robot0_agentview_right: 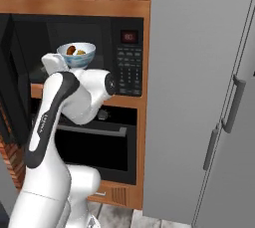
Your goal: The microwave is finished heating the chicken drumstick and squash. Take the bowl containing the food and place it on the dining counter.
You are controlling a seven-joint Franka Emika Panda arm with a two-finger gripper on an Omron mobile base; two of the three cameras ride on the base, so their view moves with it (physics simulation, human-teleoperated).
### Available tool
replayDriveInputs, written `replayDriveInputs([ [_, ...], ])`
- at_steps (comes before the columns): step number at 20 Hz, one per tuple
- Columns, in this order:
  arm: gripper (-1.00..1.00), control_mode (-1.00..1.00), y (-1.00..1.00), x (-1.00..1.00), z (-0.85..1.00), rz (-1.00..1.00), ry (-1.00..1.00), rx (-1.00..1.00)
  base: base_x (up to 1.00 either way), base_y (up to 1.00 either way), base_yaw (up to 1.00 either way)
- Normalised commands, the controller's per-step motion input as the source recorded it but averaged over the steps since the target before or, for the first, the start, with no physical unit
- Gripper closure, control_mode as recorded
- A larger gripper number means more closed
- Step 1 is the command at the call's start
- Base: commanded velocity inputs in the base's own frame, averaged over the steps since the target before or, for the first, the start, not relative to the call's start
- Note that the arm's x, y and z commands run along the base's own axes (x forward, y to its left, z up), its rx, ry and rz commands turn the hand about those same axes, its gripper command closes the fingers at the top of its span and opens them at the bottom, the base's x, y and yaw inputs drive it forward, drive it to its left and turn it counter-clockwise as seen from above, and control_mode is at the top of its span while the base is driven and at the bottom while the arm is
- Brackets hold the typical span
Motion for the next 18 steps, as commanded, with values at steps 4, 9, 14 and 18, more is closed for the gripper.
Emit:
replayDriveInputs([
  [4, -1.00, -1.00, 1.00, 0.69, -0.01, 0.23, 0.33, 0.02, 0.00, 0.00, 0.00],
  [9, -1.00, -1.00, 1.00, 0.20, -0.14, 0.23, 0.22, 0.00, 0.00, 0.00, 0.00],
  [14, -1.00, -1.00, 1.00, 0.00, -0.37, 0.15, 0.05, -0.03, 0.00, 0.00, 0.00],
  [18, -1.00, -1.00, 1.00, 0.00, -0.40, 0.01, -0.02, -0.05, 0.00, 0.00, 0.00],
])
